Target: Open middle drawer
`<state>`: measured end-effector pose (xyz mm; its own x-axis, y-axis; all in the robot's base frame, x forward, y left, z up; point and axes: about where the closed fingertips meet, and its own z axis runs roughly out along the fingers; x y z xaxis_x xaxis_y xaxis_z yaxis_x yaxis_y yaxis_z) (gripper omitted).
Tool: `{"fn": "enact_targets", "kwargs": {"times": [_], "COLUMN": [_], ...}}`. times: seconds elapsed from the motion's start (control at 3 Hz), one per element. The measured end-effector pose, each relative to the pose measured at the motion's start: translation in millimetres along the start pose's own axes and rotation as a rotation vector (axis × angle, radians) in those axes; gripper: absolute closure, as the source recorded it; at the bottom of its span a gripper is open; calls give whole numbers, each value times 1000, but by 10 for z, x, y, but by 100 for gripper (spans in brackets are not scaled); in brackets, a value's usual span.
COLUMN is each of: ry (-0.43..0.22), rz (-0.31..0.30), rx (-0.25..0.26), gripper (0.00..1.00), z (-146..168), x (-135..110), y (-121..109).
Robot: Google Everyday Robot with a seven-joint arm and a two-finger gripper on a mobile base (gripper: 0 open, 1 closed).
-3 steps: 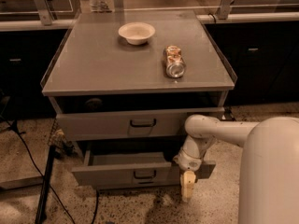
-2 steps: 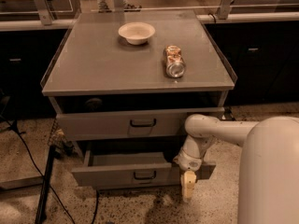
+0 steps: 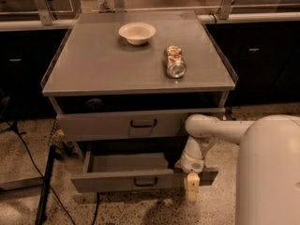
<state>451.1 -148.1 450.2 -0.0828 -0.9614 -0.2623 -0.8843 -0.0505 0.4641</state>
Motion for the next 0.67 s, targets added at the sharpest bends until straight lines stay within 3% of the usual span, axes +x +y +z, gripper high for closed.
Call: {"fn": "enact_targets", "kwargs": {"times": [0.33, 0.67], "ry": [0, 18], "rz": [0, 24], "rx": [0, -47], "gripper": [0, 0], "z": [-9, 3], "x": [-2, 105], "y": [6, 171]}}
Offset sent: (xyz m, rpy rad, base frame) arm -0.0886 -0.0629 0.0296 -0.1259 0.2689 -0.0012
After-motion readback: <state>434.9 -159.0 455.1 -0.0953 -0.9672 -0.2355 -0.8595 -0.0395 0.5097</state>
